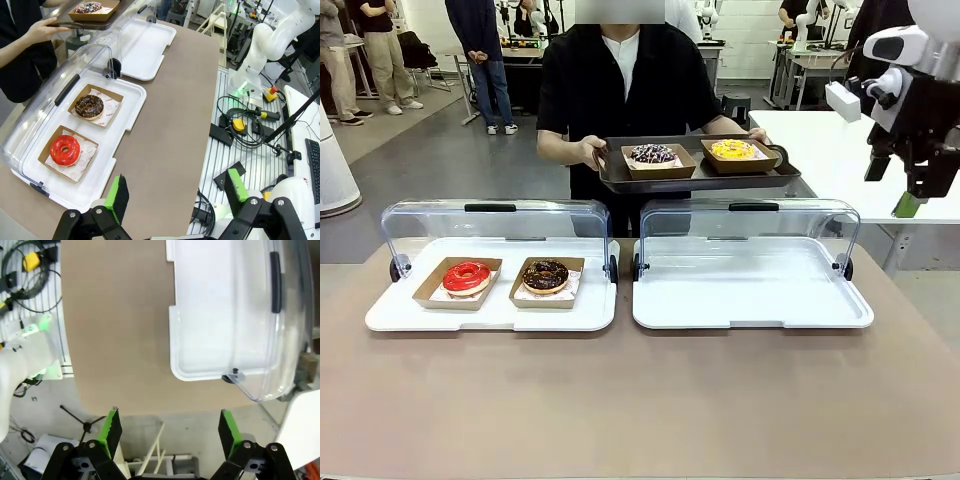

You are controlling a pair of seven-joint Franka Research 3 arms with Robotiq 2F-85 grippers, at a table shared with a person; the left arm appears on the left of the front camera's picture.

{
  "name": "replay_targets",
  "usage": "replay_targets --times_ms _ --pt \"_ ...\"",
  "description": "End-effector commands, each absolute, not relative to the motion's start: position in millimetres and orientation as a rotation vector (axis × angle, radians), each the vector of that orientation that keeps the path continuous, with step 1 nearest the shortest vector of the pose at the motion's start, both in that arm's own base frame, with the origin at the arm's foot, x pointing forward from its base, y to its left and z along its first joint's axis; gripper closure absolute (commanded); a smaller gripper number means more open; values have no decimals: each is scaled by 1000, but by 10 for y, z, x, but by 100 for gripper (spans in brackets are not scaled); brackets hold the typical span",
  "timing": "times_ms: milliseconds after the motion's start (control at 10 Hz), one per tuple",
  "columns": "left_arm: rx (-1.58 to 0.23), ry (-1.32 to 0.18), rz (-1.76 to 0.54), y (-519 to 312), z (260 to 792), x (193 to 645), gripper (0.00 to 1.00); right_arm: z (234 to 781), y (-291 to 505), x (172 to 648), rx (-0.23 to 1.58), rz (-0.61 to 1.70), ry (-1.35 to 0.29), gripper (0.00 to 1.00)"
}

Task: Provide the desired donut to the person.
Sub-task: Place the picked Paper togo box onto the Handle tray extended by the person.

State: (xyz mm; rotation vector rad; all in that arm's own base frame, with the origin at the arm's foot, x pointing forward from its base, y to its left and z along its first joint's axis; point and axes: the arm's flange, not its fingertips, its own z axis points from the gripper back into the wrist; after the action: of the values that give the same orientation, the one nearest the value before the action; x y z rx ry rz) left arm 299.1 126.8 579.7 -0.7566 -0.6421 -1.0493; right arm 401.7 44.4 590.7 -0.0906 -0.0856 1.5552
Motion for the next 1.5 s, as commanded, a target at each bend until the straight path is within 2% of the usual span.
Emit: replay_targets --times_ms 0,1400 --pt "-762 -661 -1060 1280 5805 2987 0 5970 478 3999 -103 1560 -90 0" --pt "-762 -661 -1060 1280 5805 2987 0 5970 478 3999 -103 1560 -90 0"
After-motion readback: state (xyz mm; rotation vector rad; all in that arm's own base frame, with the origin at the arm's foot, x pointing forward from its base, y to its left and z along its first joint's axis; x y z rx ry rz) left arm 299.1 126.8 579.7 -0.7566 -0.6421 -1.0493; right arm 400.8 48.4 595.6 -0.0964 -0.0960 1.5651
